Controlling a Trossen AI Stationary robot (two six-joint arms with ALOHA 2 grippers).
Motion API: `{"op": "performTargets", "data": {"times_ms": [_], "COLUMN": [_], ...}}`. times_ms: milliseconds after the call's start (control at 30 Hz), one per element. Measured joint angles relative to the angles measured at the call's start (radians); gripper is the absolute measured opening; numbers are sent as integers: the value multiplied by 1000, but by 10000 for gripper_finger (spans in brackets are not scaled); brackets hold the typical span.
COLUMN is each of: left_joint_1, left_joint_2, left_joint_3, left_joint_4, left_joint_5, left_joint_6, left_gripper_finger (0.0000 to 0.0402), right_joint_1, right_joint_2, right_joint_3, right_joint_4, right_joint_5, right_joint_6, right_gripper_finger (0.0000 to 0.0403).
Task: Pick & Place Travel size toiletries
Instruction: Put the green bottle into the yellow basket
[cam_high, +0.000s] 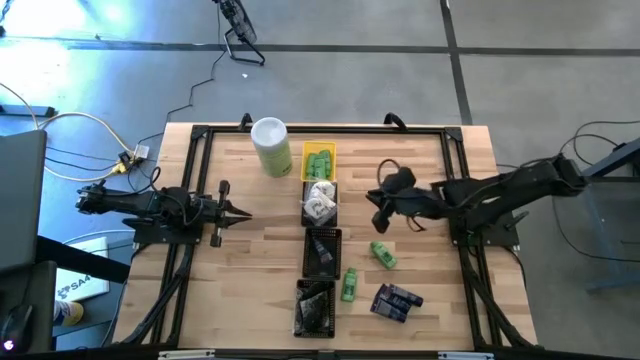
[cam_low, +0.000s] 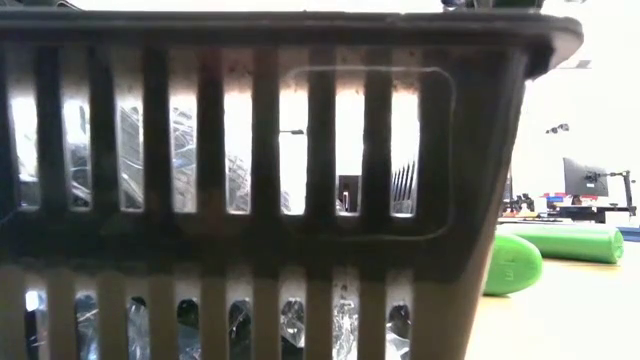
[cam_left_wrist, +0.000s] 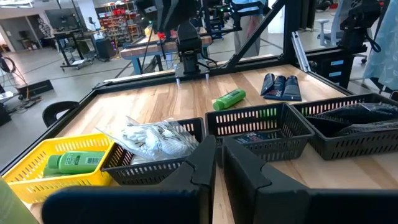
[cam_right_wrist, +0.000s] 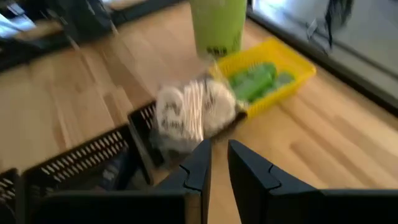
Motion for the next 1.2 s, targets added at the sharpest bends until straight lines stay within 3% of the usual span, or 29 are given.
{"op": "performTargets", "data": {"times_ms": [267,467,667,933,1067,1200], "left_joint_1": [0,0,0,0,0,0], "left_joint_2": [0,0,0,0,0,0], "left_joint_3": [0,0,0,0,0,0], "left_joint_4": [0,0,-1,-1,-1,-1], "left_joint_5": [0,0,0,0,0,0], "left_joint_6": [0,0,0,0,0,0], "left_gripper_finger": [24,24,24,24,24,24], "right_joint_1": [5,5,5,5,5,5], "right_joint_2": [161,234,293,372,410,425], "right_joint_3": [205,259,259,259,259,258], "right_joint_4": [-393,-605,-625,-604,-586,-581], "right_joint_5": [-66,-274,-460,-491,-534,-534], "right_joint_6": [308,518,522,514,543,546], "right_gripper_finger": [46,46,46,52,90,157]}}
